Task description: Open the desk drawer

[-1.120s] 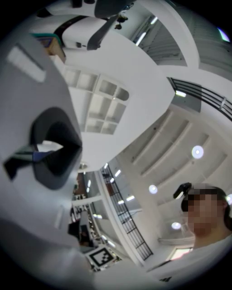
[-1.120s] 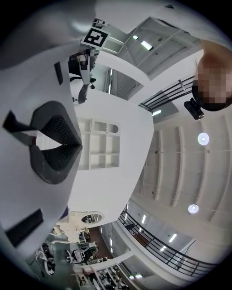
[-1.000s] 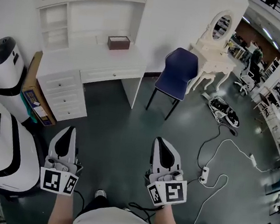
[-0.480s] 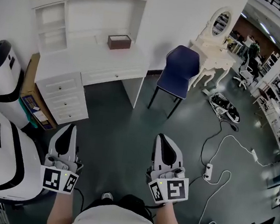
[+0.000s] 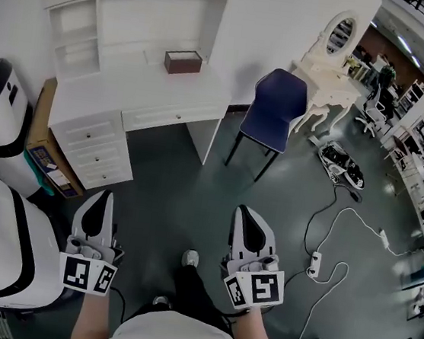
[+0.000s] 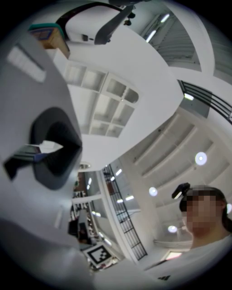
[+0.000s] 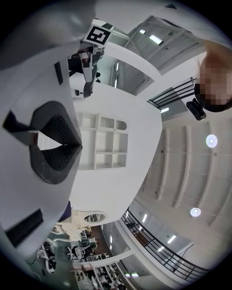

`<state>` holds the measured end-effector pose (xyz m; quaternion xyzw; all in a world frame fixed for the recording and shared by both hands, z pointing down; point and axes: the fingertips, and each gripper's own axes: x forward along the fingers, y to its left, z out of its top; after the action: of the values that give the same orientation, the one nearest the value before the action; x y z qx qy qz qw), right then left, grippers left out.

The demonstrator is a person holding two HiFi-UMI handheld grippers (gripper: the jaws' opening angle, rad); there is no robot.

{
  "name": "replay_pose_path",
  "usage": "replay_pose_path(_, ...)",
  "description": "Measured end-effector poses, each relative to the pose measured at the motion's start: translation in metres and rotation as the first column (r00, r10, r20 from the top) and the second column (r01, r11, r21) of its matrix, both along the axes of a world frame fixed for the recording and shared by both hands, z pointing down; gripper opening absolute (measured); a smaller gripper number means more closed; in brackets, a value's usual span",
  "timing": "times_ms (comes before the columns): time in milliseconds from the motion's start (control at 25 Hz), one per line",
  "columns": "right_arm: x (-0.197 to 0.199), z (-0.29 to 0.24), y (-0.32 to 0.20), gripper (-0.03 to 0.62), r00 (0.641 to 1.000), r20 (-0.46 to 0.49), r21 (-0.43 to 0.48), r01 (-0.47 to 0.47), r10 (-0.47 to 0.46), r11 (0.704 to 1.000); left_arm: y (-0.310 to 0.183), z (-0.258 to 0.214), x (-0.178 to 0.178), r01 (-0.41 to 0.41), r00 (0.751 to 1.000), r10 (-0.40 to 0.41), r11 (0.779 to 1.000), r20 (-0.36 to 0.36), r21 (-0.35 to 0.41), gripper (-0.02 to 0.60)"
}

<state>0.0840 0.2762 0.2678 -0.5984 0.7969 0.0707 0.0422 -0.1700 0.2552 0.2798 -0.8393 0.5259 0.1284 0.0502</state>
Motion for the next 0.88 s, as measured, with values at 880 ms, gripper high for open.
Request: replay_pose_path(880, 0.061, -0.020, -0.229, 0.002, 0.992, 0.031, 0.054, 0.122, -0.123, 0.991, -0.195, -0.029, 0.059, 0.114, 0.993, -0.115, 0.992, 0.008, 0.060, 0.005)
